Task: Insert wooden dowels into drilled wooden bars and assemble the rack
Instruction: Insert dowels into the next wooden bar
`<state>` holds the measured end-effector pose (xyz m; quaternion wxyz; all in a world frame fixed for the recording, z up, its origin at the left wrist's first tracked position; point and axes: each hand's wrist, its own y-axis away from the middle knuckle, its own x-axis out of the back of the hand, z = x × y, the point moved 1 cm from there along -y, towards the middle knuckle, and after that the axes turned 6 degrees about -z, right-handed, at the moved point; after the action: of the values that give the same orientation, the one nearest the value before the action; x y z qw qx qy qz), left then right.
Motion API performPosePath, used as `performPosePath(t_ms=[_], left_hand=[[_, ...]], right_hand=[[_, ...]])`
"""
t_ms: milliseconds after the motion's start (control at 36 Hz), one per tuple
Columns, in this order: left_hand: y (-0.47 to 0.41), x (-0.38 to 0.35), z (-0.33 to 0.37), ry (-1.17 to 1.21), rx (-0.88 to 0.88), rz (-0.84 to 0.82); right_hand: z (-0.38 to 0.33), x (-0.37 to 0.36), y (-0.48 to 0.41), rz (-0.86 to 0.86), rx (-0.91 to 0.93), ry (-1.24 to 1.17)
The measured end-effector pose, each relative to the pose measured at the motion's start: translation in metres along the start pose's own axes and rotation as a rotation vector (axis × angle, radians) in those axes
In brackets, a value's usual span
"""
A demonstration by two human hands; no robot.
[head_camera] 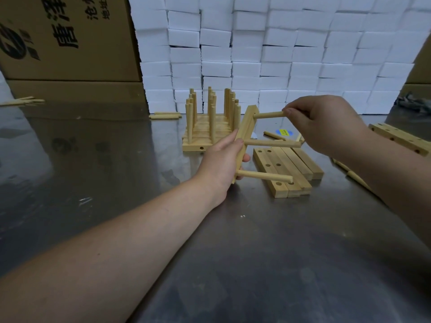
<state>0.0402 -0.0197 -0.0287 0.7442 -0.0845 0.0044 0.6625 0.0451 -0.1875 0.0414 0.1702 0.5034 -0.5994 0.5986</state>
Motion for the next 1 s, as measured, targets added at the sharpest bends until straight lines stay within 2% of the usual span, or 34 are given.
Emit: performPosePath(t_ms=[278,1000], left_hand=[[0.0013,-0.0002,0.0009,-0.039,-0.015,-0.007],[0.0066,-0.0038,0.0054,-0.16,0.003,-0.011]], right_hand=[[0.0019,-0.0036,-0.0002,0.029,0.024,0.06],[0.0039,-0.0011,0.0001,-0.013,0.241,0.229]])
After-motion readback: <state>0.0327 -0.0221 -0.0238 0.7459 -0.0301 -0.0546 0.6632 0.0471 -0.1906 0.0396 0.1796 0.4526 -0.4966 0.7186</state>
